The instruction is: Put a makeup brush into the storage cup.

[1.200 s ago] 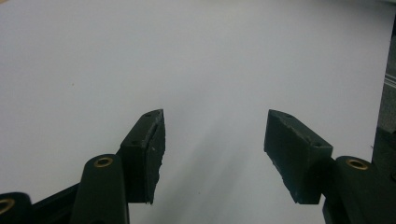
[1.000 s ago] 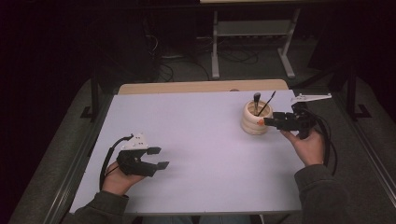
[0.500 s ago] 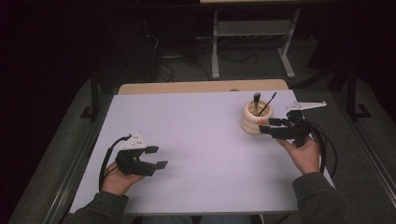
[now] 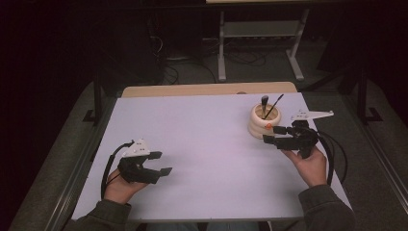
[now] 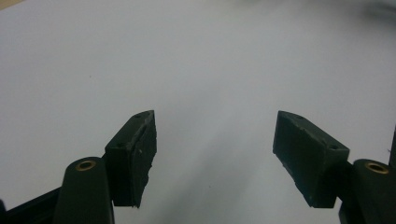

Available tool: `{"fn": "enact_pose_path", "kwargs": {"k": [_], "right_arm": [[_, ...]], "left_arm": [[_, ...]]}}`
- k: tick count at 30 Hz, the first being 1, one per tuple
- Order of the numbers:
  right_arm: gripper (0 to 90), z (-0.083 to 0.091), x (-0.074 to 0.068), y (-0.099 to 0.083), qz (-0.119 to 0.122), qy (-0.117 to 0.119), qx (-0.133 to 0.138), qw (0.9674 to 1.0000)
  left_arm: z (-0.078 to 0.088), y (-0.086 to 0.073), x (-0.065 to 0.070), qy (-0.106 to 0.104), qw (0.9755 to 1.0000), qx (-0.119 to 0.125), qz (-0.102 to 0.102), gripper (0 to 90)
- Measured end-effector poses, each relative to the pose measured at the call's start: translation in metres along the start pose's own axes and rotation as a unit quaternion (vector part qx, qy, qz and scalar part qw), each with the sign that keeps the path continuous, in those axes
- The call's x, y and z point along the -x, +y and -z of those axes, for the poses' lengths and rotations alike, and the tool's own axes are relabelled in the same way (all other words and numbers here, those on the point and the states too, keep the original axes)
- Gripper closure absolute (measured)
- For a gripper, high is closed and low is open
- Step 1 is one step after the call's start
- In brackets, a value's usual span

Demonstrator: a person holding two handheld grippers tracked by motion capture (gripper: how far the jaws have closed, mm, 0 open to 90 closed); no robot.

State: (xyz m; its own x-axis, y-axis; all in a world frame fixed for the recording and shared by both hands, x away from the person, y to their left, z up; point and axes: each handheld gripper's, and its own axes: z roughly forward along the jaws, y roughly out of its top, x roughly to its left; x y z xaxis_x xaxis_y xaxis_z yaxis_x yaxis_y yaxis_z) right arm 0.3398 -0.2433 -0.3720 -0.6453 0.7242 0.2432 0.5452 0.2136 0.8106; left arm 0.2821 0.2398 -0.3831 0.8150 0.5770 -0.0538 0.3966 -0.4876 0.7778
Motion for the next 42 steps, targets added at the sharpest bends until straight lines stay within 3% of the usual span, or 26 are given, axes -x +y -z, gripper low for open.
{"fn": "enact_pose_path", "kwargs": {"k": [7, 9, 18, 42], "right_arm": [[32.7, -0.004, -0.011, -0.009, 0.006, 0.006, -0.006, 0.9999], [32.2, -0.004, -0.015, -0.009, 0.019, 0.004, -0.005, 0.9998], [30.3, -0.005, -0.028, -0.012, 0.039, 0.005, -0.003, 0.9992], [26.7, -0.012, -0.035, -0.041, 0.035, 0.007, -0.025, 0.9990]], "left_arm": [[0.000, -0.005, 0.001, 0.001, 1.0000, -0.006, 0.000, 29.4], [0.000, -0.006, 0.002, 0.002, 1.0000, -0.006, 0.001, 29.1], [0.003, -0.008, 0.003, 0.002, 1.0000, -0.003, 0.002, 28.4], [0.008, -0.019, 0.006, 0.009, 1.0000, 0.003, 0.002, 27.6]]}}
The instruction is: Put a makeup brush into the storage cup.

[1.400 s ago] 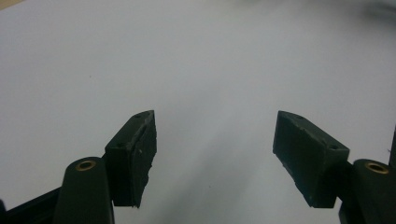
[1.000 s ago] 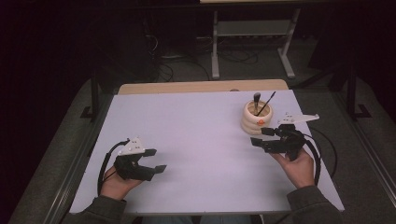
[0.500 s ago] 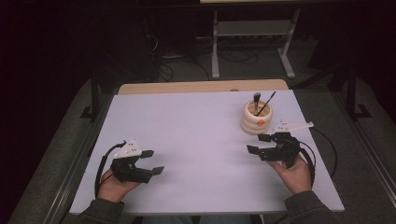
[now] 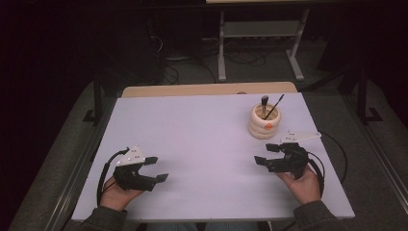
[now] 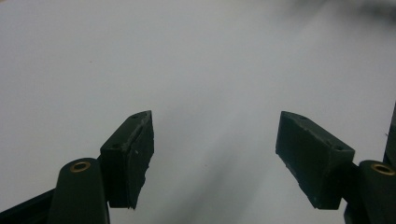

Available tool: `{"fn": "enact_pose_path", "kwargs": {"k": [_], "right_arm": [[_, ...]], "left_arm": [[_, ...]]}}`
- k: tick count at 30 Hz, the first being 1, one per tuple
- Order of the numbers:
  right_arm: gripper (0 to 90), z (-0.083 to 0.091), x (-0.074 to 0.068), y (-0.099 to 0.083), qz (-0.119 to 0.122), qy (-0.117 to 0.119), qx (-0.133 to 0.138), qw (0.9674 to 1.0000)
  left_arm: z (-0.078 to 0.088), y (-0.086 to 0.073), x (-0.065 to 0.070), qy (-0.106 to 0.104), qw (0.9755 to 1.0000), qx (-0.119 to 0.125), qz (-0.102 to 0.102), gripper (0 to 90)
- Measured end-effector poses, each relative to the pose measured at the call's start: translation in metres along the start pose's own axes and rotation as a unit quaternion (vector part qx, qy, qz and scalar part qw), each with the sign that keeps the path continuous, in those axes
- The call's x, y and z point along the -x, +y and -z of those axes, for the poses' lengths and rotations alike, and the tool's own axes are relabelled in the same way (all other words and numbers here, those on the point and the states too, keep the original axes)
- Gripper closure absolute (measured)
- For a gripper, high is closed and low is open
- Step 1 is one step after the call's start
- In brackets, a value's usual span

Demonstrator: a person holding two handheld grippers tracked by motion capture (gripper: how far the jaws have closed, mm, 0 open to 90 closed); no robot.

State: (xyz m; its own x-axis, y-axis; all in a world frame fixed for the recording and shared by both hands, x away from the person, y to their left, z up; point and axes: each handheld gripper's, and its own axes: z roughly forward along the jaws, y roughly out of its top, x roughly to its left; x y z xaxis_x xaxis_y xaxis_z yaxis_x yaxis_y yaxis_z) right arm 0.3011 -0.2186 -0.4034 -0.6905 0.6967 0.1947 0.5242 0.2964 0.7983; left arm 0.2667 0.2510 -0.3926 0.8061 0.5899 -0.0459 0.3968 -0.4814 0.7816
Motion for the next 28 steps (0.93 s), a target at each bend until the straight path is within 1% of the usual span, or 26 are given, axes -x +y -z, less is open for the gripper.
{"fn": "enact_pose_path", "kwargs": {"k": [2, 5, 9, 10, 15, 18, 19, 21, 22, 24, 28], "right_arm": [[26.4, -0.001, -0.001, -0.002, 0.003, 0.000, 0.001, 1.0000], [25.7, -0.002, -0.002, -0.005, 0.000, 0.001, 0.000, 1.0000], [25.2, -0.002, -0.003, -0.010, 0.000, 0.002, -0.002, 1.0000], [25.2, -0.002, -0.003, -0.010, 0.000, 0.002, -0.002, 1.0000], [24.7, 0.000, -0.005, -0.013, 0.001, 0.003, 0.001, 1.0000], [24.0, 0.000, -0.003, -0.017, -0.003, 0.015, 0.011, 0.9998], [23.8, 0.001, -0.003, -0.018, -0.007, 0.016, 0.010, 0.9998], [23.8, 0.001, -0.003, -0.020, -0.010, 0.016, 0.008, 0.9998], [23.8, 0.000, -0.003, -0.021, -0.005, 0.017, 0.010, 0.9998], [23.7, 0.000, -0.003, -0.022, -0.007, 0.019, 0.008, 0.9998], [23.4, -0.002, -0.003, -0.024, -0.003, 0.021, 0.006, 0.9998]], "left_arm": [[-0.001, -0.001, 0.000, -0.002, 1.0000, 0.001, 0.003, 27.4], [-0.001, -0.002, 0.000, -0.001, 1.0000, 0.001, 0.004, 27.0], [-0.001, -0.003, 0.000, -0.002, 1.0000, -0.002, 0.001, 27.0], [-0.001, -0.003, 0.000, -0.002, 1.0000, -0.003, -0.003, 27.0], [-0.002, -0.004, 0.001, -0.003, 1.0000, -0.003, -0.004, 26.9], [-0.003, -0.005, 0.001, -0.002, 0.9999, -0.008, -0.012, 26.5], [-0.003, -0.005, 0.001, -0.002, 0.9999, -0.008, -0.012, 26.4], [-0.004, -0.007, 0.000, -0.004, 0.9999, -0.011, -0.005, 26.2], [-0.005, -0.008, 0.000, -0.005, 0.9999, -0.009, -0.004, 25.9], [-0.005, -0.008, 0.000, -0.006, 0.9999, -0.010, -0.005, 25.8], [-0.005, -0.008, -0.001, -0.006, 0.9999, -0.009, -0.005, 25.7]]}}
